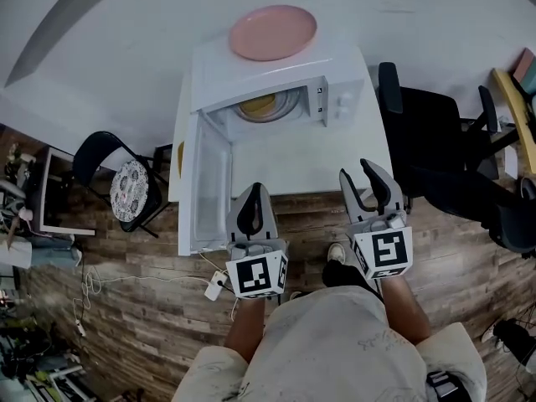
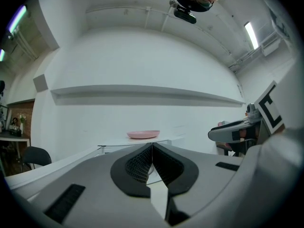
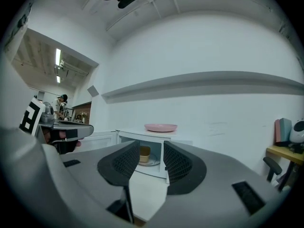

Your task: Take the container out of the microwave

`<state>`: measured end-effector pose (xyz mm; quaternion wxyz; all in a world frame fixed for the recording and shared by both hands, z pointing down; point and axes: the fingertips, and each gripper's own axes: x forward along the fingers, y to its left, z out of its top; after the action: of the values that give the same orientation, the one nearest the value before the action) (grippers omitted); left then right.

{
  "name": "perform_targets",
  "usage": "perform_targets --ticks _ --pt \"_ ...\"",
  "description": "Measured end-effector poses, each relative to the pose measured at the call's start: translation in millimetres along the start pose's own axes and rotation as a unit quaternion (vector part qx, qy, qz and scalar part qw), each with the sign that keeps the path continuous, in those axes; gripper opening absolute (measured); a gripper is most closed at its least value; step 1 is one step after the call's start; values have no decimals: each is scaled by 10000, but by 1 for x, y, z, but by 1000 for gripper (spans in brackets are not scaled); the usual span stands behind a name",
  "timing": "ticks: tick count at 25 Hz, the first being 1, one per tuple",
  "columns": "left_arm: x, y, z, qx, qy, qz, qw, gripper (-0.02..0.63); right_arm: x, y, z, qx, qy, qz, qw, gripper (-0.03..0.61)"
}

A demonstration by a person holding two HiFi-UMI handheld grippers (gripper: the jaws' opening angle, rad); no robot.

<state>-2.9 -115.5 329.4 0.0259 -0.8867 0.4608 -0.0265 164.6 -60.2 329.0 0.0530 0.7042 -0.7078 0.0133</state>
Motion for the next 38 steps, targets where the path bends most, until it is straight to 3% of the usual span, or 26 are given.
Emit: perform_targets --ticks 15,25,38 --pt "65 -4 6 256 84 711 9971 9 75 -50 -3 103 -97 745 9971 170" --pt "63 34 9 289 65 1266 9915 9 113 -21 5 42 -226 1333 9908 169" --pt "115 89 -4 118 -139 1247 9920 9 193 6 21 -305 -342 1419 9888 169"
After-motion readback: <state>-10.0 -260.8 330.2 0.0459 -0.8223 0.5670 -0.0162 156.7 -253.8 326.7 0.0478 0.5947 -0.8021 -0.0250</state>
